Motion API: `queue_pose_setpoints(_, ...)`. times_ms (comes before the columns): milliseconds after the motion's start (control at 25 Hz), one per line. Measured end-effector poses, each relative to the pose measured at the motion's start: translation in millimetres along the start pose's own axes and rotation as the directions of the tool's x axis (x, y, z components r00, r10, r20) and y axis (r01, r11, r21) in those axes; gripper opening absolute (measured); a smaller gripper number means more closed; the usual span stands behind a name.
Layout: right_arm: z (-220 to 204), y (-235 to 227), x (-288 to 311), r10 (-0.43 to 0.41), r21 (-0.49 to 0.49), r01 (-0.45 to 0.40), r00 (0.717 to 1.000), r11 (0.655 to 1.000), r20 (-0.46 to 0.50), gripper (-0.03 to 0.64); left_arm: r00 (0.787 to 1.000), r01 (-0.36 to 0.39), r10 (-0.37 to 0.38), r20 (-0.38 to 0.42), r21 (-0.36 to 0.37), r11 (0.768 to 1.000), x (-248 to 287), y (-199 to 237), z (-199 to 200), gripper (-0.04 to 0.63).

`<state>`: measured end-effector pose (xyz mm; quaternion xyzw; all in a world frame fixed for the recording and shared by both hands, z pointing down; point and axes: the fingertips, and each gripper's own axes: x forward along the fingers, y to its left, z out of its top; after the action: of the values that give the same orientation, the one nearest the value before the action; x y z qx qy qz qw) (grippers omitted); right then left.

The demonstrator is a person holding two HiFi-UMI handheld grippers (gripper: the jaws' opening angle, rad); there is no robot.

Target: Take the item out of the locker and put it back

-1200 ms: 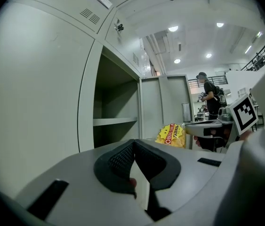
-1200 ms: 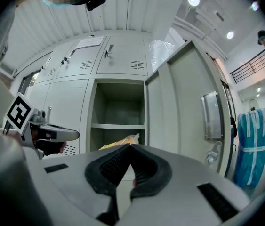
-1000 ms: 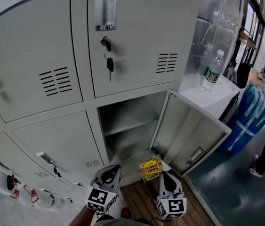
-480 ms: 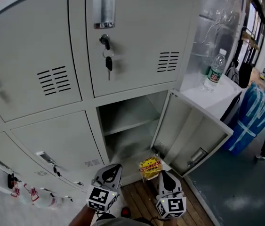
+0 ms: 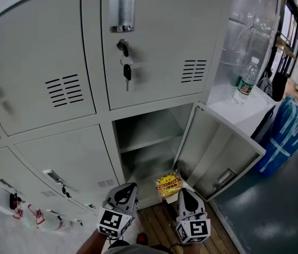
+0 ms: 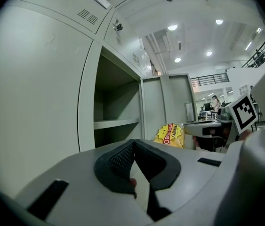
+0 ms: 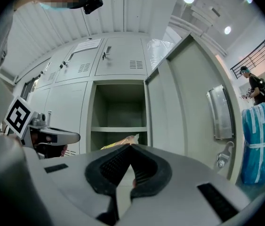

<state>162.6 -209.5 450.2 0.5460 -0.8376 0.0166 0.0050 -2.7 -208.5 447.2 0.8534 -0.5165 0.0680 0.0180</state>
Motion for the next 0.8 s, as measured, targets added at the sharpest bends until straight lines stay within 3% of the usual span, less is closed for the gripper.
queue_pose_setpoints(360,39,15,43,0.081,0.005,-0.081,0.993,0.997,0.082,0.017,0.997,-0.073,0.073,0.018,0.007,0.997,-12,23,11,0.023)
queue_pose_setpoints(800,88,52,101,0.201,-0.021,-0.2,0.963,0.979,0.181,0.017,0.981,-0.19,0.19,0.033,0.011,0.982,-35,54,15,0.023)
